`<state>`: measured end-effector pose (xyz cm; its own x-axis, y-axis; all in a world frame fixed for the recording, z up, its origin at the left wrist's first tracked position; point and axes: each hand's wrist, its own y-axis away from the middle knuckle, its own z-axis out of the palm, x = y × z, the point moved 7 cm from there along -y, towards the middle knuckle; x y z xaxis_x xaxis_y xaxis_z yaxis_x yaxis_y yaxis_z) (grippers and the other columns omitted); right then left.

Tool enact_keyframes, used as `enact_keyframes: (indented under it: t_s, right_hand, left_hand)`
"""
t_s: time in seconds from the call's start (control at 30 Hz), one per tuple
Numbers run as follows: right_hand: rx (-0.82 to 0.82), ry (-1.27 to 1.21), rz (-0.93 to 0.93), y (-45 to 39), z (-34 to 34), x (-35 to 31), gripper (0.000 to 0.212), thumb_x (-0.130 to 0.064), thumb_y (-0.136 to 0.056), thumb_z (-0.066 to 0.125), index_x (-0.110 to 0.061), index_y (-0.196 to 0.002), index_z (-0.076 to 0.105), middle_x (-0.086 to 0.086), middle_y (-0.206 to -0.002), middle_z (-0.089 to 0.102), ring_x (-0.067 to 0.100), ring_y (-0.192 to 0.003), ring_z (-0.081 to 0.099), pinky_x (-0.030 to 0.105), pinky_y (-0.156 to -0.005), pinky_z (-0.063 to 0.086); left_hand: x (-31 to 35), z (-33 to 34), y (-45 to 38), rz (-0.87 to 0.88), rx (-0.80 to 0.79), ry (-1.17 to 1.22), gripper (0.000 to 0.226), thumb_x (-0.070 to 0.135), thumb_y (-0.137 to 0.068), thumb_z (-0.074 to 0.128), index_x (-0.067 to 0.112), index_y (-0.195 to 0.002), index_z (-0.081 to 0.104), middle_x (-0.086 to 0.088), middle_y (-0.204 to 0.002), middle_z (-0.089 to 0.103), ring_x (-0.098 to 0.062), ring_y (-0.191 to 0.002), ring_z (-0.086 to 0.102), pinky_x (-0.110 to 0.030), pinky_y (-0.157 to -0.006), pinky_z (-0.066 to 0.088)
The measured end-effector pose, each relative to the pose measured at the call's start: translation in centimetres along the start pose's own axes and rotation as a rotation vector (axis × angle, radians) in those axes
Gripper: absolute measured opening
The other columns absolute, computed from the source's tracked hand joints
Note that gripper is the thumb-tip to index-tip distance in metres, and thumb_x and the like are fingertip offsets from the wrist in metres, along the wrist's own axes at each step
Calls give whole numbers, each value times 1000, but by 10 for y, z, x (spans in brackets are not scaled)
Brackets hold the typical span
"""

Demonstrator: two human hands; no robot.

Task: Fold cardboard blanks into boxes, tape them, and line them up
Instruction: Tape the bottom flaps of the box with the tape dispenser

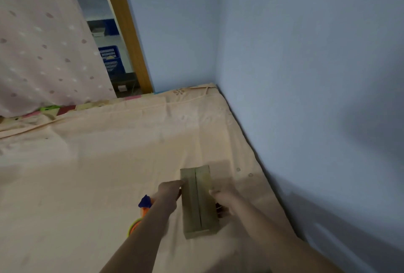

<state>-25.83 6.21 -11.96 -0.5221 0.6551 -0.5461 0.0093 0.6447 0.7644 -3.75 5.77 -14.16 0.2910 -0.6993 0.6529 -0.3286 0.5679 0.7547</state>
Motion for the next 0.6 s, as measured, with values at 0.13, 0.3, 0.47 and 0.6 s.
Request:
enact_keyframes:
  t_s: [0.13, 0.3, 0.47, 0.6]
  right_hand:
    - [192, 167, -100, 2, -6, -12, 34, -29, -103, 53, -6, -124, 65, 13, -124, 65, 29, -116, 61, 31, -91, 48]
    - [195, 80, -119, -8, -1, -9, 29, -31, -100, 59, -12, -78, 56, 10, -92, 66, 25, -89, 64, 29, -78, 50]
    - [96, -164, -65, -17, 0, 7, 32, -37, -92, 69, -6, -101, 73, 7, -97, 73, 25, -89, 70, 38, -82, 61]
    - [-11, -229, -98, -13, 10, 12, 36, -36, -92, 70, -10, -117, 72, 3, -104, 75, 24, -97, 71, 42, -93, 57]
  left_hand:
    - [1, 4, 26, -7, -113, -111, 26, 13, -90, 71, 10, -116, 68, -12, -114, 65, -28, -97, 64, -42, -77, 59]
    - [-26, -1, 49, -18, -155, -135, 42, 25, -94, 67, 26, -134, 57, -4, -108, 62, -33, -95, 67, -50, -80, 60]
    - [-38, -2, 52, 57, -118, -101, 47, 24, -92, 69, 23, -137, 55, 0, -99, 62, -23, -91, 65, -46, -81, 60]
    - [-43, -7, 52, 63, -86, -60, 45, 26, -91, 71, 23, -134, 58, -2, -104, 62, -28, -98, 65, -48, -78, 61]
